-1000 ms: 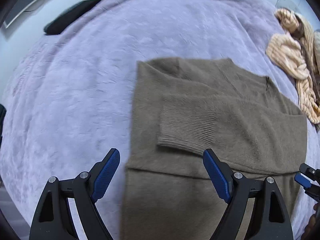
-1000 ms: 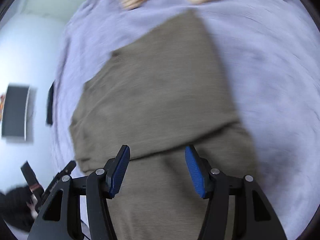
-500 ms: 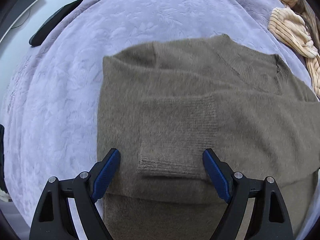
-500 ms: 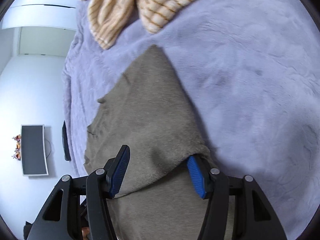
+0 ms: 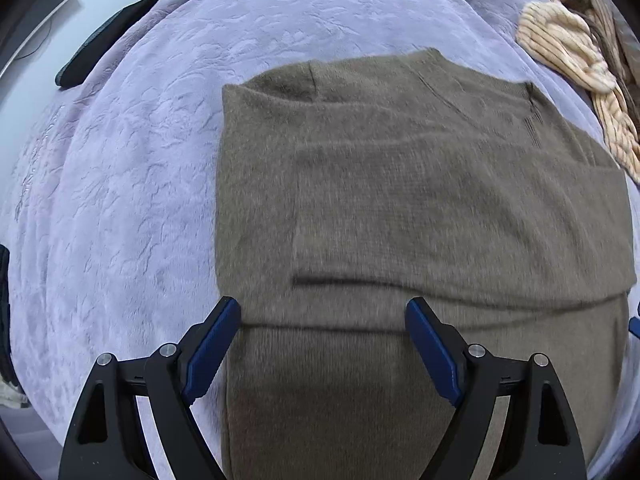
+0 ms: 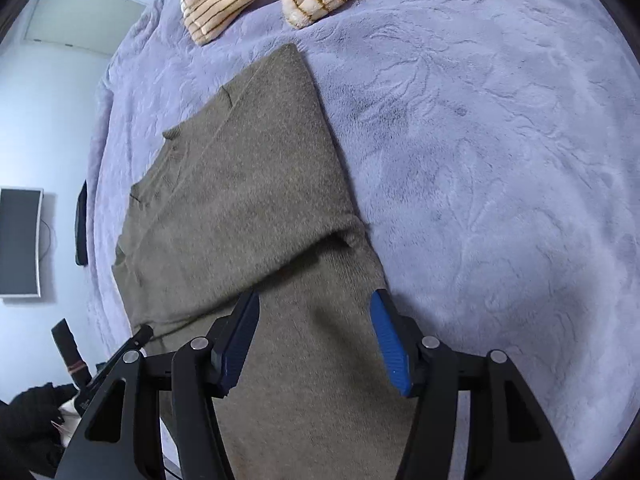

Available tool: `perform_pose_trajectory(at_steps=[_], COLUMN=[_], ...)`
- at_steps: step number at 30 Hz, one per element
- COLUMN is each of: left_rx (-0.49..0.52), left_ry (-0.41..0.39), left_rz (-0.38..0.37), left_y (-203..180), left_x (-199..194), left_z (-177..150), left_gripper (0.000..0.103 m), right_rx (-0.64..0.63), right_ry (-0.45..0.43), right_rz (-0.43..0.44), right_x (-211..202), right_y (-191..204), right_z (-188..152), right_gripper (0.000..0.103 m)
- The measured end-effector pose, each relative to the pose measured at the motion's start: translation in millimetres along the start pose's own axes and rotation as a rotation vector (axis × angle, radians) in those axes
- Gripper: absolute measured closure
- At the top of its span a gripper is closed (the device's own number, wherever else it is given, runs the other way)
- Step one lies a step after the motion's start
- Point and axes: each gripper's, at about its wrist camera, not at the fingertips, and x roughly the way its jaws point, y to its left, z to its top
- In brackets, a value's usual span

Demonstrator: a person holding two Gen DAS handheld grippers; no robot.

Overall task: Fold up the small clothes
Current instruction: 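Release the side edge and move both grippers to the sweater hem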

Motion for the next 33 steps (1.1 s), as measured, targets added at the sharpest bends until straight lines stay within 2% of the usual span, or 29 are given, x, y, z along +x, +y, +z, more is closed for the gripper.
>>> perform_pose_trajectory(at_steps=[11, 16, 19, 22, 23, 27, 33], left_rx=[0.003, 0.016, -0.010, -0.026, -0.025, -0.011, -0.035], left_ry=[0.126, 0.177, 0.202, 0.203, 0.196, 0.168, 0.139], left_rz=[-0.071, -0.067, -0.068, -0.078, -0.082, -0.089, -0.073], left_y=[-15, -25, -26, -30, -35, -47, -45], left_x=[-21, -25, -31, -43, -52, -73, -103], left_z=[-73, -108, -125, -138, -152, -161, -177], left_gripper=[0.017, 0.017, 0.017, 0.017, 0.017, 0.017, 0.017], right_rx=[-0.157, -0.165, -0.168, -0.169, -0.169, -0.164, -0.170], right_ry=[0.122, 0.177, 0.203, 0.226, 0.233, 0.250, 0.267], right_rz=[-0.124, -0.116, -0.120, -0.122, -0.123, -0.127, -0.106], right_x=[1, 0, -2, -7, -9, -17, -22], right_y=[18, 16, 13, 7, 6, -2, -13], right_z=[-60, -84, -97, -111, -115, -127, -132], right_gripper=[0.041, 0.041, 0.041, 0.041, 0.041, 0.041, 0.041])
